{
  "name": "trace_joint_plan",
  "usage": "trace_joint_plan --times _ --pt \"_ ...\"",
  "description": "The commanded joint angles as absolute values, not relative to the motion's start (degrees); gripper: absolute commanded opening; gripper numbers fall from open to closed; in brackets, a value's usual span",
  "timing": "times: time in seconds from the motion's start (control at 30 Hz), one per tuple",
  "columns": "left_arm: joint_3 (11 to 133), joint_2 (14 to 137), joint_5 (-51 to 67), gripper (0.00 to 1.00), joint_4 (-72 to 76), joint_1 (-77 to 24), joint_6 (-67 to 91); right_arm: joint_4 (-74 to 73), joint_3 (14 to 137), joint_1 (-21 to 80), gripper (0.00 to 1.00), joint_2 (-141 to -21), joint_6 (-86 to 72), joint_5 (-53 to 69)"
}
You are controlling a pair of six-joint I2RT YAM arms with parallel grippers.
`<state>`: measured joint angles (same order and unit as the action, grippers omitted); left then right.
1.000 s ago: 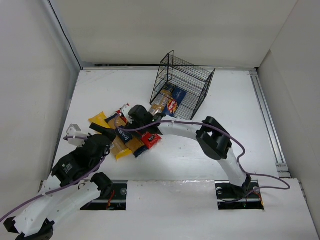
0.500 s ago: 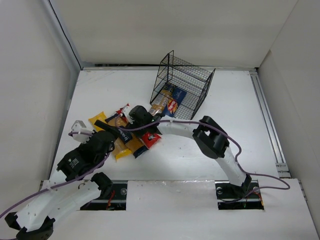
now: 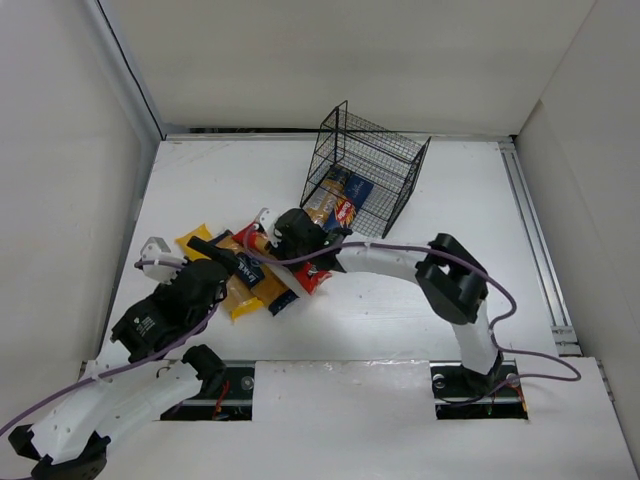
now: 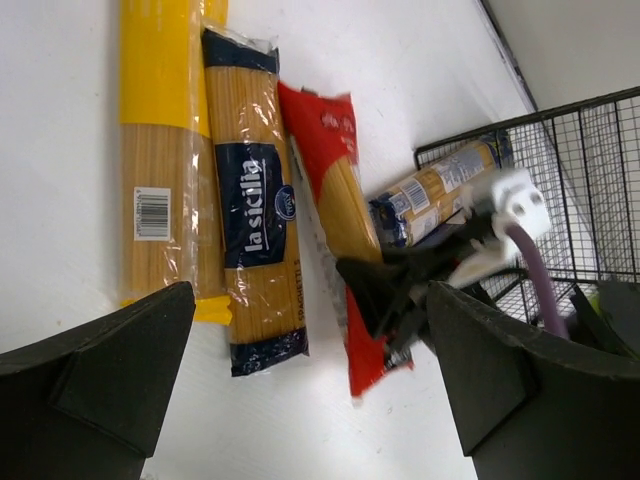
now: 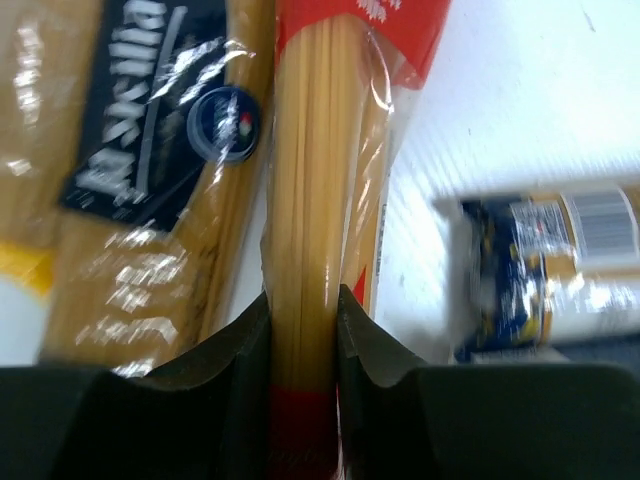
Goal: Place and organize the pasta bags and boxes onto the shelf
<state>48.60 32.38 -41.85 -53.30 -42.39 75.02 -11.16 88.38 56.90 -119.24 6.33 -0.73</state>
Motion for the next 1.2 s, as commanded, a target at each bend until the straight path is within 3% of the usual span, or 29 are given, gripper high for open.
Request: trace_joint_plan --times 0.0,0.4,0.63,0.97,1.17 --pt "50.9 31.8 -45.2 1.00 -52.4 -42.6 74.4 -0.2 86.3 59.1 0.00 -106.2 2.8 -0.8" --pt "50.4 31.8 -45.1 1.00 -47.7 -42.6 70.8 5.9 65.2 60.9 0.00 -87.0 -12.1 -20.9" --pt "49.2 33.7 -43.1 1.00 -44.2 -42.6 67.8 -7.3 55.6 62.1 0.00 -76.6 -28.7 -38.3" --pt "48.7 36.6 -41.3 1.00 -41.2 -42.6 64.8 -18.4 52.6 63.4 0.00 -77.2 -43.1 -44.9" --pt "48.7 37.1 -40.8 1.00 -40.2 -42.6 64.2 -21.2 57.6 63.4 0.00 -82.3 -48.0 -51.8"
